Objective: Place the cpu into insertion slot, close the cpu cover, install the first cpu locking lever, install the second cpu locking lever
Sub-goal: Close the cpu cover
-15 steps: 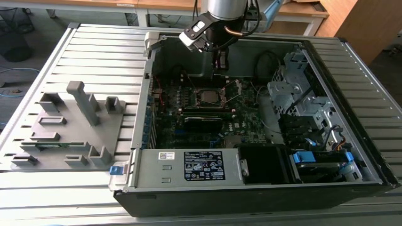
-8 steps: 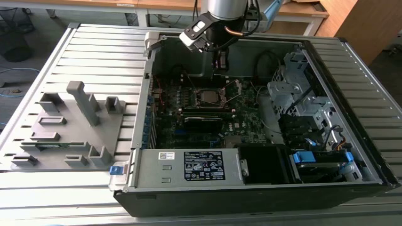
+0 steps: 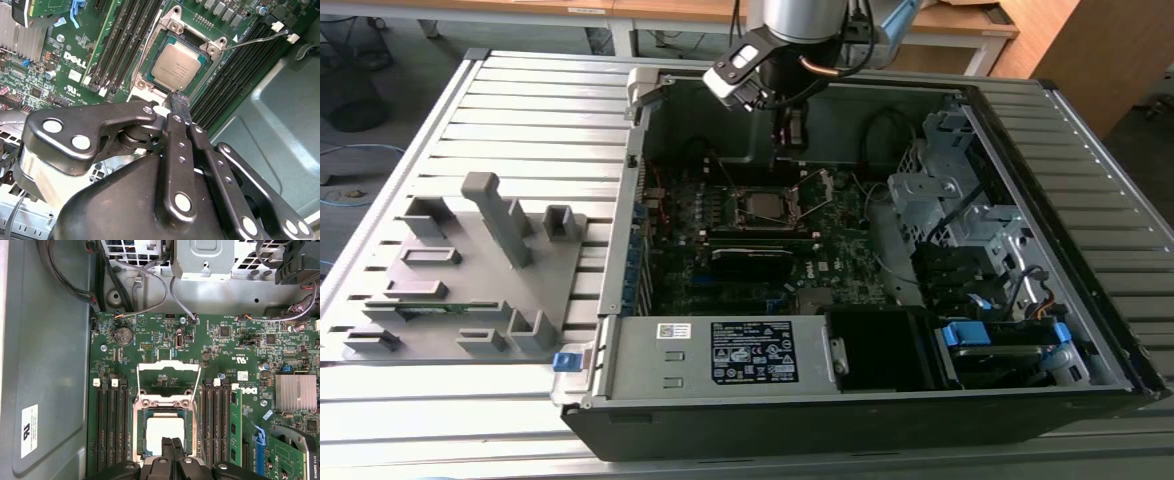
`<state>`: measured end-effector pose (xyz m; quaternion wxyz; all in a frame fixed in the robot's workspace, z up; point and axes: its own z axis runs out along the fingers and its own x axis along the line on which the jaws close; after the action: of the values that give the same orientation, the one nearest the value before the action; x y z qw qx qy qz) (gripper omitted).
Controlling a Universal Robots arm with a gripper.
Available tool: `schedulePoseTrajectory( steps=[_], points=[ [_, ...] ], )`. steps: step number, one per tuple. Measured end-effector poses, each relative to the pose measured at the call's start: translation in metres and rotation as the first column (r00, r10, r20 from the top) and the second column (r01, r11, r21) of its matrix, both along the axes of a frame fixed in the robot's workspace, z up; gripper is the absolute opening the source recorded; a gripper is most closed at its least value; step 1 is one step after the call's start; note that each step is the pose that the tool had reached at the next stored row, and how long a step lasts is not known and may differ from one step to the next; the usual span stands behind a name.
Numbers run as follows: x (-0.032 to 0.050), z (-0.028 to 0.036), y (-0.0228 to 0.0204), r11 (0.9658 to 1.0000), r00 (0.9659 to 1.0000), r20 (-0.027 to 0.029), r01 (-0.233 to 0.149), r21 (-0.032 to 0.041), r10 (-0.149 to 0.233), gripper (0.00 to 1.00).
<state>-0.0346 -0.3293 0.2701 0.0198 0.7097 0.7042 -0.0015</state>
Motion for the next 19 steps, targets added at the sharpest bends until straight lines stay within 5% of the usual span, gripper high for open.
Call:
schedulePoseTrajectory(
  steps=[19],
  points=[
    [0.0071,-0.0004,0.0001,1.0000,1.0000,0.0000,0.000,0.0000,0.000,0.10]
  ],
)
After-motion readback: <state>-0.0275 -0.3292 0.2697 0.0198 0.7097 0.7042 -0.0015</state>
